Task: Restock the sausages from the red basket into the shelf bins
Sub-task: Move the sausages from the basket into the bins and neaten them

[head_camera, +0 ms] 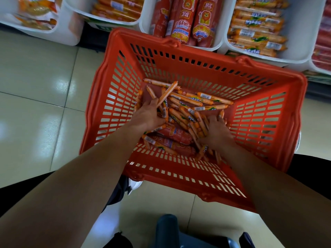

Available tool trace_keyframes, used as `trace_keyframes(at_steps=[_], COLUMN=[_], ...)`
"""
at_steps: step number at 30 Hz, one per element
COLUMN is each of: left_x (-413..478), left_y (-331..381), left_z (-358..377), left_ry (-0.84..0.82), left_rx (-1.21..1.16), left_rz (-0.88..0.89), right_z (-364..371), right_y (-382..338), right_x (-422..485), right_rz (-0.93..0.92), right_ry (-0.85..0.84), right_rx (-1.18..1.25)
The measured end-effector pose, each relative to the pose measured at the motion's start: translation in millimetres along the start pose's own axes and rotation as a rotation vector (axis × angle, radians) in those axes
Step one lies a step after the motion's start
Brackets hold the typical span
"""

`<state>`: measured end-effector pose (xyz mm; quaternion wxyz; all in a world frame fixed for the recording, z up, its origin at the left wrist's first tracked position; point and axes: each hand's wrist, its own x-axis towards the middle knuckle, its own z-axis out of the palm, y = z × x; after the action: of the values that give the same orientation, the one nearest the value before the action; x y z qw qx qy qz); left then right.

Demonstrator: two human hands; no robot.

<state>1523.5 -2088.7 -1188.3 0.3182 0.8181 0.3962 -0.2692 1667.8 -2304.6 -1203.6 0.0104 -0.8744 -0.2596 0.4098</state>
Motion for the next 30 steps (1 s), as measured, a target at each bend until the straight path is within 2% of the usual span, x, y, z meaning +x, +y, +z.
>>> trace_keyframes(at_steps=[3,8,12,14,16,17,20,22,24,30], left_x=[0,-6,-9,-8,-7,-6,-4,-1,3,13], left_y=[-3,-7,-13,-15,-14,-14,-12,-11,-12,-3], left_z=[0,-2,-4,-7,-9,-10,-9,-7,-7,-21], left_ry=[0.002,0.019,0.039,0.030,0.028,0.034,0.049,0.056,0.056,-0.059], left_rx=[-0.019,-0.104,-0.111,-0.104,-0.124,-0.138,-0.131,-0.101,-0.074,0.136], left_rz=[0.010,0.020,0.028,0.021,0.030,0.038,0.041,0.039,0.030,0.041], right_z=[-12,-34,-50,-52,-46,-41,-21,-8,0,-14], right_y=[-10,-47,-69,-67,-54,-44,-19,-13,-16,-29], right_x=[4,20,22,19,16,15,7,2,1,16], right_rz=[-0.111,-0.296,-0.410,-0.400,-0.301,-0.222,-0.067,-0.071,-0.086,-0.255], right_ry=[-0.032,0.039,0.032,0.085,0.150,0.132,-0.067,-0.115,-0.090,0.154], right_rx=[0.045,0.103,0.184,0.238,0.187,0.141,0.024,0.008,0.006,-0.133])
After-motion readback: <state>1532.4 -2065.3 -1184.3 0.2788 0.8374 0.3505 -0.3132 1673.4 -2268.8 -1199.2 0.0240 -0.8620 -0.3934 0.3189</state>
